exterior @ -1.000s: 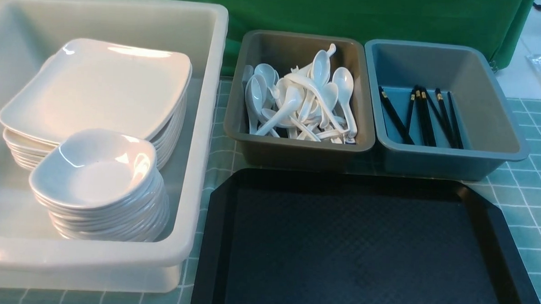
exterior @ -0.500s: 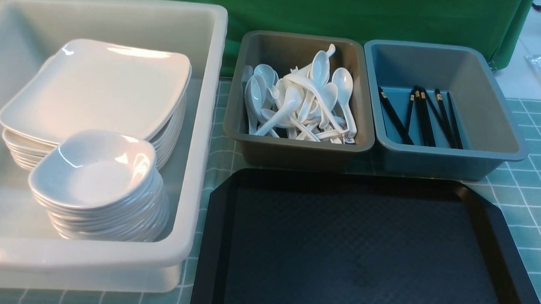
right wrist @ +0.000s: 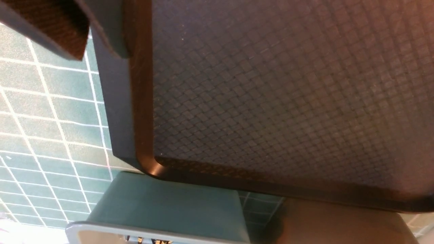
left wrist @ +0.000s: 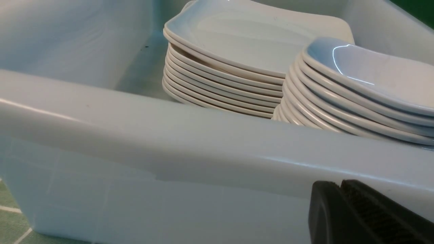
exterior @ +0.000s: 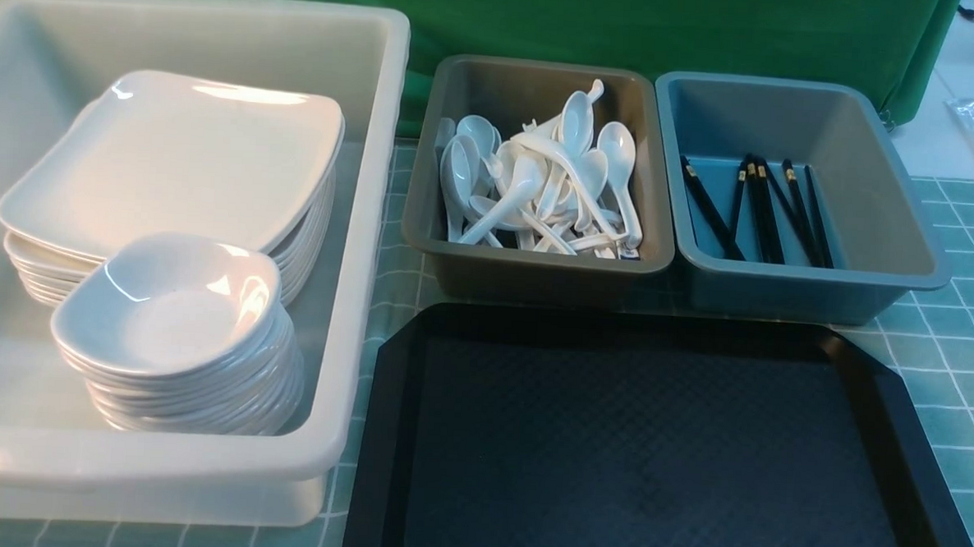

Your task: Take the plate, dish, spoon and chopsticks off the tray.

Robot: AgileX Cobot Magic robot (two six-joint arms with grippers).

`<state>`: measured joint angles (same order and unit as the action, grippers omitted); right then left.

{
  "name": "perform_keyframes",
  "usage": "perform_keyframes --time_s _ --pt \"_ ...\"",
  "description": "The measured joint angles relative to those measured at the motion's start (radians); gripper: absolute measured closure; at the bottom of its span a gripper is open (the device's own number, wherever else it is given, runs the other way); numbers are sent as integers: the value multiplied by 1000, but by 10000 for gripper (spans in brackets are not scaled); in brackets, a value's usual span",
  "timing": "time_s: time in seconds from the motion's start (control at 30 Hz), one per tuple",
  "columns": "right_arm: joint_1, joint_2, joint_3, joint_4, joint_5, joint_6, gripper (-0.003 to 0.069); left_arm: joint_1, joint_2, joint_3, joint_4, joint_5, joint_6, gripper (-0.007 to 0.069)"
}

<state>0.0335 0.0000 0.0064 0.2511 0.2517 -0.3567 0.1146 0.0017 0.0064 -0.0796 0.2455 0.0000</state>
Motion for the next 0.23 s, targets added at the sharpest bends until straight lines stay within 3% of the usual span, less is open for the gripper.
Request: perform_keyframes --time_s 0.23 --pt "0 0 0 0 -1 0 467 0 0 0 0 0 13 608"
